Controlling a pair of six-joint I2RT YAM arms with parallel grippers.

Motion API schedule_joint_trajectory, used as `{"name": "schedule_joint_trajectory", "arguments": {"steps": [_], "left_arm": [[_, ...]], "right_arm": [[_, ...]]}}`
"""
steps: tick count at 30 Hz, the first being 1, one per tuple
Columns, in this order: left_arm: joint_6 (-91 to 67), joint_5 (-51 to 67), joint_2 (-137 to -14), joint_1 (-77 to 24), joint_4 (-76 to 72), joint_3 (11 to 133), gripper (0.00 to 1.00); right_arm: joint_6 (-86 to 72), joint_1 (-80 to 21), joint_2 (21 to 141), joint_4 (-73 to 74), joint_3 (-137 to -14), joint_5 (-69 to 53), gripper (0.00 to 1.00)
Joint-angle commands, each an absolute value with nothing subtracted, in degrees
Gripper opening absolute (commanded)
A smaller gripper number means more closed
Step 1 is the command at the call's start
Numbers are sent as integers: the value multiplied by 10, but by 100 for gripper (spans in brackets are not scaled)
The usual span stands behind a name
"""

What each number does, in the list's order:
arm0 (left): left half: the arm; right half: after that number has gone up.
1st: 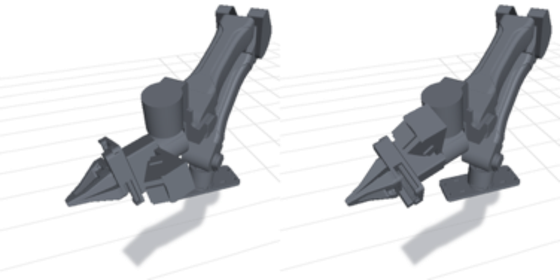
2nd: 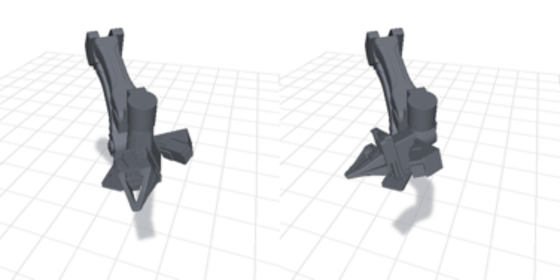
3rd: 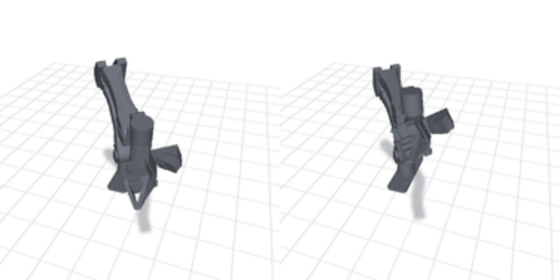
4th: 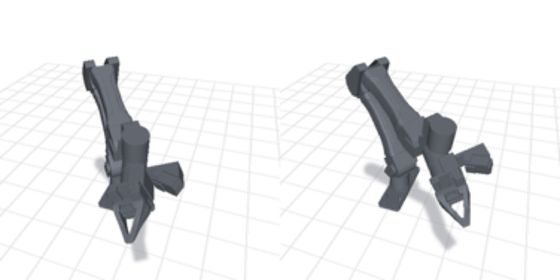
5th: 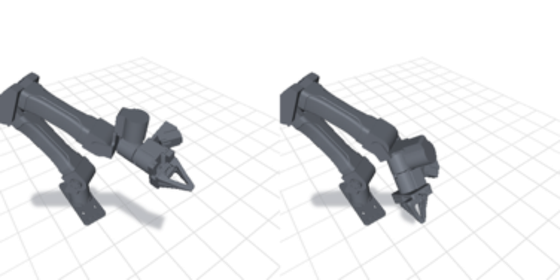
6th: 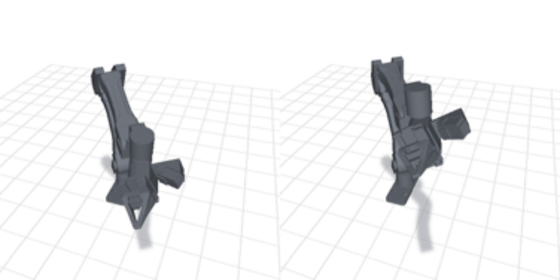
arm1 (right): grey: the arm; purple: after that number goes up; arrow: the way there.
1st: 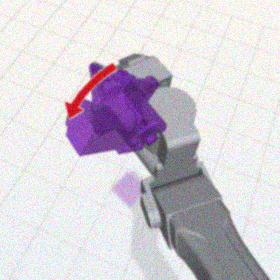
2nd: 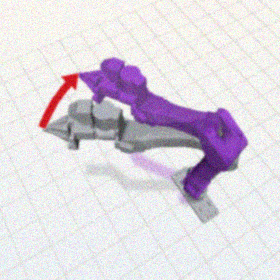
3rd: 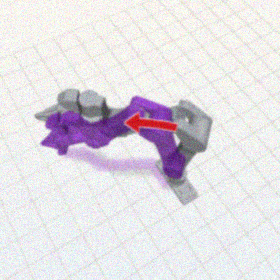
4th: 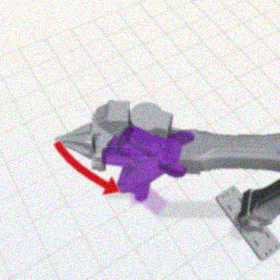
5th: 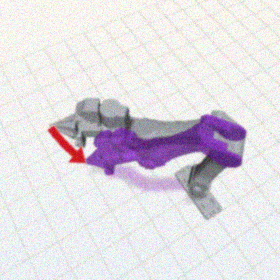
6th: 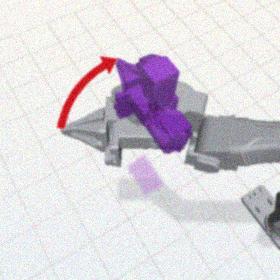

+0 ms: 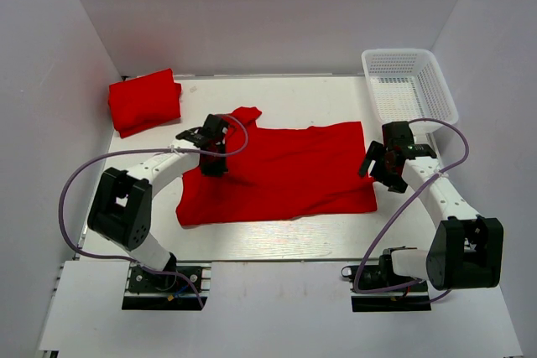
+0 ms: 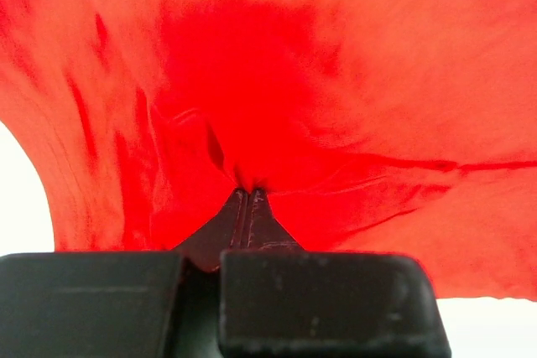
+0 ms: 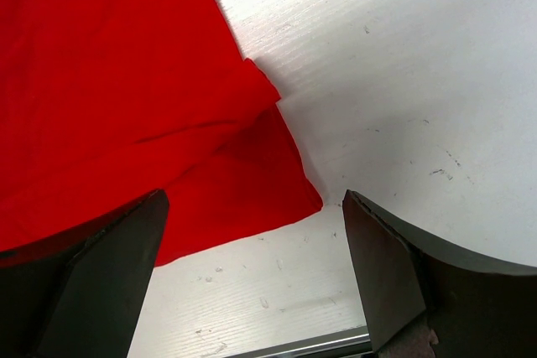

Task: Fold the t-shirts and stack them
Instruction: Fold the flattened tshirt in 1/3 of the way, then grap the side of the flattened tshirt furthest away from the robot with both arms

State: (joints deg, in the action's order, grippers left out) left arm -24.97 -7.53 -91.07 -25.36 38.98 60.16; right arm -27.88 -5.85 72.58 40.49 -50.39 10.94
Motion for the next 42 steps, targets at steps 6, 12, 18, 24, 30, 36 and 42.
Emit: {"name": "schedule_joint_trajectory", "arguments": {"steps": [6,12,18,24,30,36,42], "left_arm": [[-207,-103,-990,-257,343,721,0],[-171,-103,-1069,-257,323,783,0],[-104,-54,-1076,-257,243,786,4],[-18,37,-1083,-257,200,778,7],[-11,11,-1107,-257,250,809,63],[-56,-10,-1077,-243,257,834,99],[-78,-85,-1093,-236,285,919,99]], "right_arm": [[-271,-58,713,388,-508,108,90],[-265,-59,719,391,-521,114,90],[-258,-59,718,390,-523,112,90],[-252,-59,716,393,-520,115,90],[-252,-59,715,398,-524,121,90],[-220,-59,712,388,-553,99,90],[-200,-62,718,325,-605,55,90]]}}
